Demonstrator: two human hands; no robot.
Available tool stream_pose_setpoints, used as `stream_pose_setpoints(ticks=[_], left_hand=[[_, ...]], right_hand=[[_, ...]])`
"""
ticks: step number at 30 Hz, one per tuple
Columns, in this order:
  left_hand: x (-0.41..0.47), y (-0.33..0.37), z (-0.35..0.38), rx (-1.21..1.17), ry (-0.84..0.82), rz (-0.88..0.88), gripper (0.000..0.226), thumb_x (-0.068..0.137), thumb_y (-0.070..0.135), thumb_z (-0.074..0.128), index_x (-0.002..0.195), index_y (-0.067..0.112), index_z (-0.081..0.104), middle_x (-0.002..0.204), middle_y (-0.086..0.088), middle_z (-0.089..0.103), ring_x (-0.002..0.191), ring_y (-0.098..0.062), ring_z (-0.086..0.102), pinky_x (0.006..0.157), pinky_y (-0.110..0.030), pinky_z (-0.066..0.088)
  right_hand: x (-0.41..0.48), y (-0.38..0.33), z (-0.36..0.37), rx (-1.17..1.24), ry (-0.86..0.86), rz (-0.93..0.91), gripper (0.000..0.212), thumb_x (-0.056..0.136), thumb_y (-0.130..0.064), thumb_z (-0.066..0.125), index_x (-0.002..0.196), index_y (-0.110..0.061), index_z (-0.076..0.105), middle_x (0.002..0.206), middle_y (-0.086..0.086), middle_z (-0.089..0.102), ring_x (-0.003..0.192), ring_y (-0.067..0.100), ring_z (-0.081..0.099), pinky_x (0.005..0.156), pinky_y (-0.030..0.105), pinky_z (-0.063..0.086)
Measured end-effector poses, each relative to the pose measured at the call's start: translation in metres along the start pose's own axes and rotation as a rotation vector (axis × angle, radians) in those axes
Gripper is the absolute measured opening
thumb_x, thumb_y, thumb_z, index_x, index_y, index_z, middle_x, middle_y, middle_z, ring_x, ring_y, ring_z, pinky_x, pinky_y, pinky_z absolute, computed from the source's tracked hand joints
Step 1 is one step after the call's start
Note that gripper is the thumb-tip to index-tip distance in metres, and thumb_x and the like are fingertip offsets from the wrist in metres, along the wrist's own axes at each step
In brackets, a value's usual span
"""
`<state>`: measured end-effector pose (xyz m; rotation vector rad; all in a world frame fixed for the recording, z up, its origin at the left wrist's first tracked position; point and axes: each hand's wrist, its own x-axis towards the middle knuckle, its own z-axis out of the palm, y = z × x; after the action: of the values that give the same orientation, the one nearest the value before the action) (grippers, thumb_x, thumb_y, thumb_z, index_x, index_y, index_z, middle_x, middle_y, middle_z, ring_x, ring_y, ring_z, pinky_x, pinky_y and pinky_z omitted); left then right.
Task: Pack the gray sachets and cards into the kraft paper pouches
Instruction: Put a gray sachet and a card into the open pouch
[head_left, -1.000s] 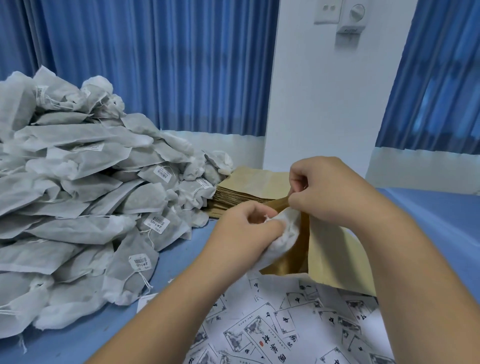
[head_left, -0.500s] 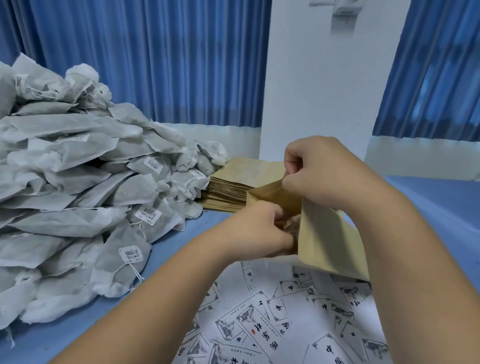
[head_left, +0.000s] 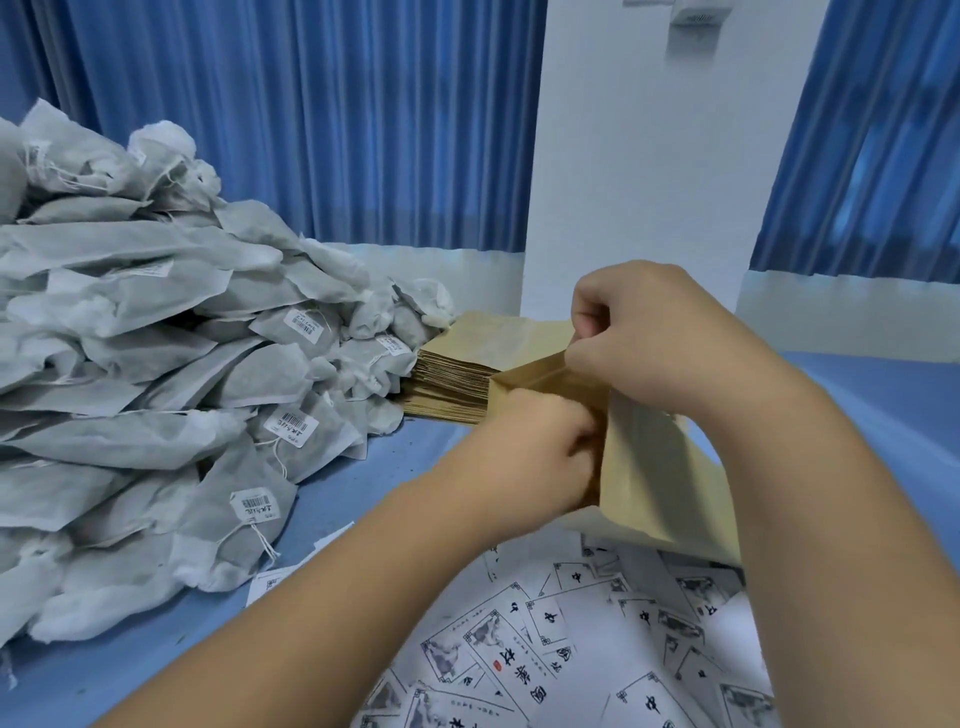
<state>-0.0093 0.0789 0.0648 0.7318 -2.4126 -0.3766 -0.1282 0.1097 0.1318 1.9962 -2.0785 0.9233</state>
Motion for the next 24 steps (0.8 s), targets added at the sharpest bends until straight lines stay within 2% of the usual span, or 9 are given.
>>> stream_pose_setpoints(ticks=[3,5,7,8,11,13,15,17,24], left_hand=[[-0.026,-0.030,-0.010,-0.124,0.200,-0.037,0.020,0.089,0.025,0.064,0.069,0.022,0.066,0.062,0.010,0.063,0.060,-0.003,0.057,0.057,-0.019,0.044],[-0.039,-0.052,-0.016,-0.223,0.201,-0.182,0.017,0.088,0.028,0.065,0.072,0.026,0.071,0.065,0.006,0.066,0.056,-0.012,0.059,0.054,-0.027,0.048],[-0.047,-0.073,-0.014,-0.136,0.077,-0.308,0.015,0.088,0.034,0.065,0.074,0.031,0.070,0.071,0.008,0.066,0.058,-0.006,0.058,0.056,-0.024,0.048],[-0.049,-0.080,-0.011,-0.014,-0.040,-0.343,0.009,0.087,0.042,0.065,0.084,0.035,0.069,0.081,0.013,0.064,0.068,-0.002,0.058,0.065,-0.023,0.048],[-0.054,-0.093,0.003,0.247,-0.375,-0.399,0.052,0.077,0.064,0.065,0.116,0.031,0.061,0.109,0.016,0.047,0.098,-0.006,0.050,0.085,-0.030,0.046],[-0.055,-0.096,0.008,0.217,-0.395,-0.405,0.064,0.071,0.065,0.070,0.124,0.033,0.058,0.114,0.017,0.044,0.106,-0.006,0.045,0.088,-0.028,0.044],[-0.054,-0.098,0.010,0.153,-0.350,-0.408,0.062,0.067,0.062,0.076,0.121,0.036,0.058,0.113,0.019,0.044,0.105,-0.003,0.045,0.086,-0.025,0.043],[-0.055,-0.097,0.010,0.086,-0.299,-0.426,0.046,0.066,0.054,0.080,0.103,0.041,0.057,0.106,0.021,0.046,0.096,0.001,0.047,0.077,-0.019,0.041],[-0.054,-0.093,0.004,-0.069,0.061,-0.415,0.019,0.075,0.021,0.075,0.070,0.032,0.060,0.074,0.017,0.061,0.063,0.005,0.051,0.052,-0.011,0.038]], right_hand=[[0.001,0.006,-0.002,-0.009,-0.006,0.043,0.016,0.069,-0.008,0.053,0.058,-0.018,0.047,0.063,-0.002,0.052,0.056,0.018,0.045,0.052,0.027,0.037],[0.000,0.009,-0.003,-0.025,-0.043,0.073,0.017,0.070,-0.007,0.054,0.058,-0.018,0.047,0.061,-0.002,0.048,0.055,0.018,0.043,0.050,0.025,0.034],[0.000,0.011,-0.004,-0.032,-0.069,0.090,0.020,0.071,-0.006,0.055,0.057,-0.018,0.047,0.063,-0.001,0.049,0.055,0.017,0.042,0.049,0.024,0.032],[0.000,0.012,-0.005,-0.029,-0.077,0.096,0.020,0.071,-0.006,0.055,0.057,-0.018,0.047,0.064,0.000,0.051,0.054,0.017,0.042,0.048,0.024,0.031],[0.000,0.016,-0.007,-0.016,-0.078,0.111,0.020,0.071,-0.006,0.056,0.057,-0.016,0.046,0.064,0.002,0.052,0.053,0.018,0.041,0.047,0.023,0.030],[-0.001,0.018,-0.008,-0.014,-0.069,0.114,0.020,0.071,-0.006,0.056,0.057,-0.016,0.046,0.058,0.000,0.048,0.052,0.018,0.039,0.047,0.023,0.030],[-0.002,0.019,-0.010,-0.008,-0.067,0.121,0.021,0.070,-0.005,0.057,0.056,-0.016,0.046,0.056,0.000,0.046,0.051,0.018,0.039,0.047,0.024,0.031],[-0.002,0.020,-0.012,-0.008,-0.069,0.123,0.020,0.070,-0.005,0.057,0.057,-0.015,0.046,0.059,0.001,0.049,0.052,0.019,0.041,0.048,0.023,0.031],[-0.003,0.017,-0.012,-0.010,-0.100,0.115,0.020,0.071,-0.005,0.057,0.058,-0.014,0.046,0.053,-0.001,0.044,0.052,0.018,0.039,0.049,0.024,0.031]])
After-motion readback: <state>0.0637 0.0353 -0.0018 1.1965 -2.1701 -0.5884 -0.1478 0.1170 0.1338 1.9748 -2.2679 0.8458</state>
